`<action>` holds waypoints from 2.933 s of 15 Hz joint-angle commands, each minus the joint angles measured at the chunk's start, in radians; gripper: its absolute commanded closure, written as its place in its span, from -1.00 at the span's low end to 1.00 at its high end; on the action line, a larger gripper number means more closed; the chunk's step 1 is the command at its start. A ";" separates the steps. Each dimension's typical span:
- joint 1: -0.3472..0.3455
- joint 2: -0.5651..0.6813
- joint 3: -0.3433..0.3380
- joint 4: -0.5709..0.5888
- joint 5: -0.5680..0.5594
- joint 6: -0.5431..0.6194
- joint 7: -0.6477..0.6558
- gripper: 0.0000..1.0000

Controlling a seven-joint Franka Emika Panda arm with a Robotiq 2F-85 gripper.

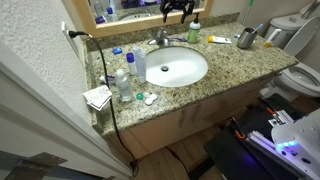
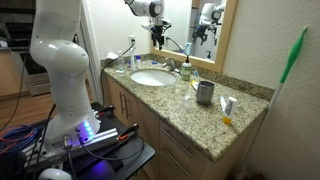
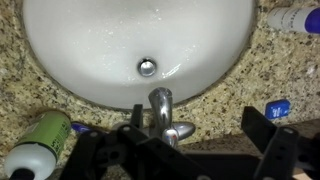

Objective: Open the tap

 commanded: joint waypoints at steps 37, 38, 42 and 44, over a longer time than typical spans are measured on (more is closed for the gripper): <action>0.071 0.318 -0.131 0.213 -0.056 0.263 -0.019 0.95; 0.068 0.312 -0.126 0.212 -0.048 0.253 -0.019 0.89; 0.014 0.262 -0.065 0.203 0.075 0.246 -0.051 0.89; -0.011 0.246 -0.048 0.199 0.134 0.253 -0.059 0.89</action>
